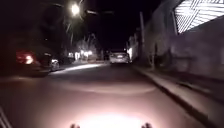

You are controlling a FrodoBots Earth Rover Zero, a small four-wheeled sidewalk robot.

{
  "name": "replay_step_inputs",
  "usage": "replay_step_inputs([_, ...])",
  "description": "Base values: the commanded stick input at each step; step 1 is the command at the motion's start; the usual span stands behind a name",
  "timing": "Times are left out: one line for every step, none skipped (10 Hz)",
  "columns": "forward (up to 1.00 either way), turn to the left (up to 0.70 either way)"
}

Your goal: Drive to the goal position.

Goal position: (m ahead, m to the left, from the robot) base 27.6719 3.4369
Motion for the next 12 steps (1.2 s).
replay_step_inputs([0.85,0.00])
replay_step_inputs([0.85,0.00])
replay_step_inputs([0.85,0.00])
replay_step_inputs([0.85,0.00])
replay_step_inputs([0.85,0.00])
replay_step_inputs([0.85,0.00])
replay_step_inputs([0.85,0.00])
replay_step_inputs([0.85,0.00])
replay_step_inputs([0.85,0.00])
replay_step_inputs([0.85,0.00])
replay_step_inputs([0.85,0.00])
replay_step_inputs([0.85,0.00])
